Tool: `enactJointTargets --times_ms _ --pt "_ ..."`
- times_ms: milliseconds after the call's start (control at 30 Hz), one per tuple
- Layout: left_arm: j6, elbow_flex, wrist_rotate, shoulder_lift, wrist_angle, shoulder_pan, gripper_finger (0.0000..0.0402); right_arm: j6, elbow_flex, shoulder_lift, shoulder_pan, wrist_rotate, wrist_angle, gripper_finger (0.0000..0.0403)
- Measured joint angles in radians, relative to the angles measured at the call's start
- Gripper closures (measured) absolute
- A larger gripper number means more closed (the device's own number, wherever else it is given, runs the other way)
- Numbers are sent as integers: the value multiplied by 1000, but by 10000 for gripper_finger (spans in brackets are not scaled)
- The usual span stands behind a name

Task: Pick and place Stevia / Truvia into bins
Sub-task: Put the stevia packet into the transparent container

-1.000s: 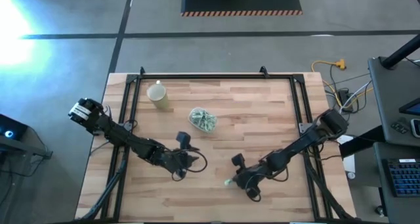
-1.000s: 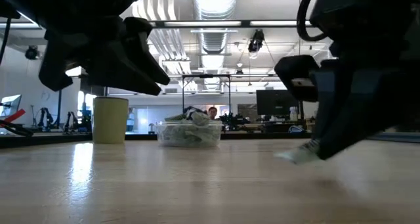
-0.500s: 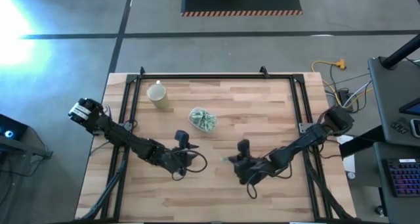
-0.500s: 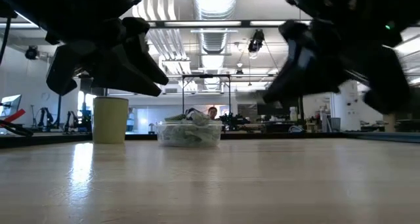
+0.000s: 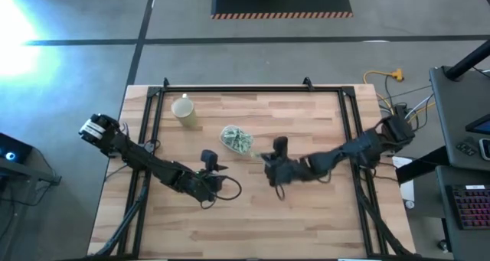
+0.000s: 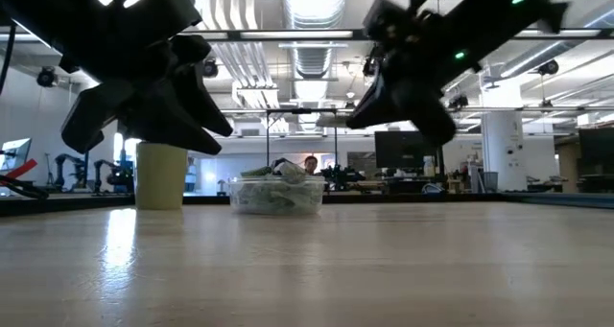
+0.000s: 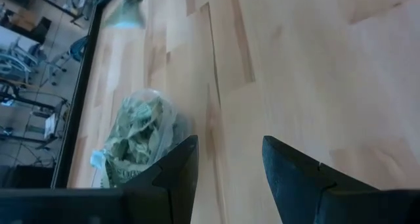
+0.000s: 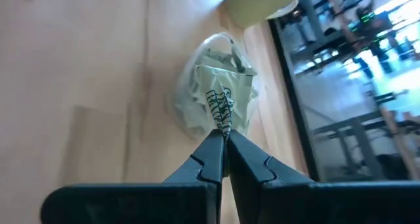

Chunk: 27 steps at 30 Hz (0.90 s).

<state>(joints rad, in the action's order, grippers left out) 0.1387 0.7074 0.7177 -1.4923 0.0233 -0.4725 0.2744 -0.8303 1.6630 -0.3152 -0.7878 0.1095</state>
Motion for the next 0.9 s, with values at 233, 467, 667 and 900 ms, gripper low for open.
enactJointTargets --times_ms 233,467,667,900 --pt "-29 0 0 17 47 0 249 52 0 0 202 209 124 392" --pt "-31 0 -1 28 70 -1 249 101 0 1 333 456 259 392" --pt "-31 0 -1 35 71 -1 249 68 0 24 404 607 339 392" --pt "-31 0 -1 35 73 -1 249 47 0 86 422 658 396 392"
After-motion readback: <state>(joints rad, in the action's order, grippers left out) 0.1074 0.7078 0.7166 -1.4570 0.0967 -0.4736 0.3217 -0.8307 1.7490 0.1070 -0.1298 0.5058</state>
